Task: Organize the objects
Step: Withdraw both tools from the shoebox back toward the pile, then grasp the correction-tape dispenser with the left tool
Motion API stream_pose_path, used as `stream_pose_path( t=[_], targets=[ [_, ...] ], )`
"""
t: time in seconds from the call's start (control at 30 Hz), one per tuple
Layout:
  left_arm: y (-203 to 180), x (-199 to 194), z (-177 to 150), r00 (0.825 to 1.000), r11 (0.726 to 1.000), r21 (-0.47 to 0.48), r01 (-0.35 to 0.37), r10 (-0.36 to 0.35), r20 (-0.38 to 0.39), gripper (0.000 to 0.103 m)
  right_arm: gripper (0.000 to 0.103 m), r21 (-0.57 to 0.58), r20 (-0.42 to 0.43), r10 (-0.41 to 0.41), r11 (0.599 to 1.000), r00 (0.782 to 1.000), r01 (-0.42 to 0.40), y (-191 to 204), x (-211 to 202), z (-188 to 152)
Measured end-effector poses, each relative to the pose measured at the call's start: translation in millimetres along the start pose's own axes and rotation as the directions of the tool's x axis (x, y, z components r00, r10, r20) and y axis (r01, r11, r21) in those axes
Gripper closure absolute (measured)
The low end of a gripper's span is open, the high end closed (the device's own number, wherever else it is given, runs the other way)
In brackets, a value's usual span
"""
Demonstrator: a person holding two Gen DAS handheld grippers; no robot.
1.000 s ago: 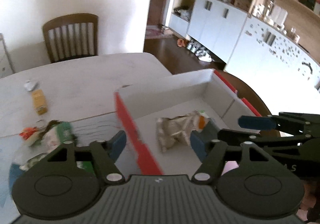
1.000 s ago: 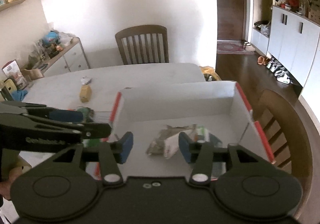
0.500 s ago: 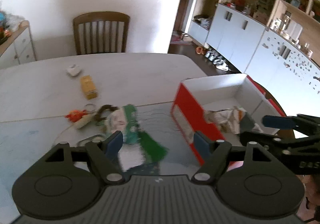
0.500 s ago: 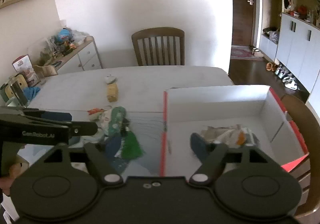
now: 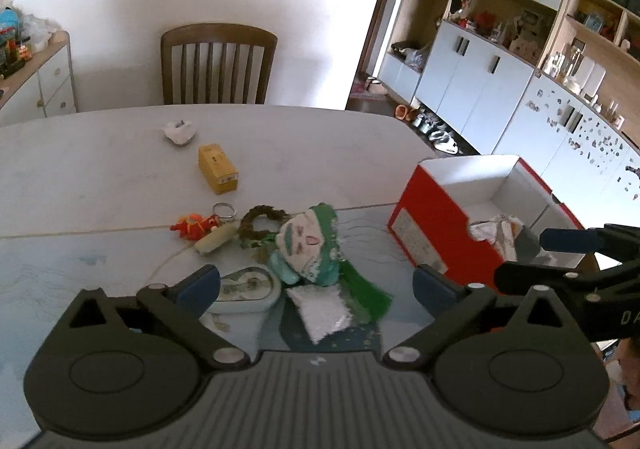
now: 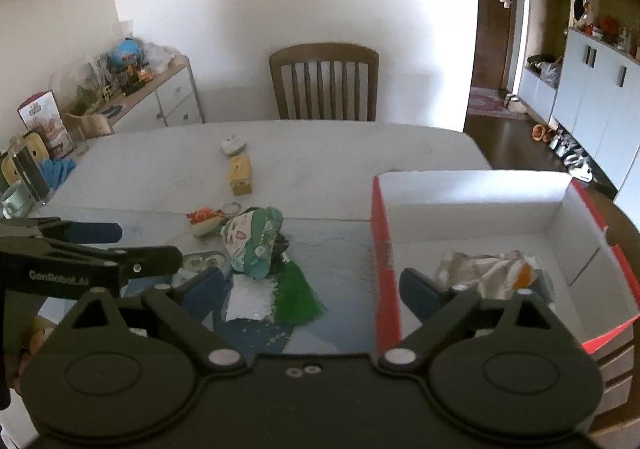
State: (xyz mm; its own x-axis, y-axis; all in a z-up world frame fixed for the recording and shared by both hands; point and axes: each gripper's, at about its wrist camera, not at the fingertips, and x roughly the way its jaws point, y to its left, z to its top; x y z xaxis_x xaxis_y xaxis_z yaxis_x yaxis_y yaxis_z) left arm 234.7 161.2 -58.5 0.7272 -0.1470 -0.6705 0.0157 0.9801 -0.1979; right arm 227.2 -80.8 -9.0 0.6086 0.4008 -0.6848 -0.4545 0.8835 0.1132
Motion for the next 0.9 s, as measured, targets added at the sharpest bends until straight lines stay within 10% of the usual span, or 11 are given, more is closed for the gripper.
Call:
stream_pose_path(
  t=[0.9],
  targets=[
    [74.3,130.8,-23.6,0.988,0.976,0.216,0.037,-0.003,-0.156,0.000,0.010,-0.096,-0.269,0.038,0.993,0.962,-0.066,44.1,121.4,-22.8]
  ],
)
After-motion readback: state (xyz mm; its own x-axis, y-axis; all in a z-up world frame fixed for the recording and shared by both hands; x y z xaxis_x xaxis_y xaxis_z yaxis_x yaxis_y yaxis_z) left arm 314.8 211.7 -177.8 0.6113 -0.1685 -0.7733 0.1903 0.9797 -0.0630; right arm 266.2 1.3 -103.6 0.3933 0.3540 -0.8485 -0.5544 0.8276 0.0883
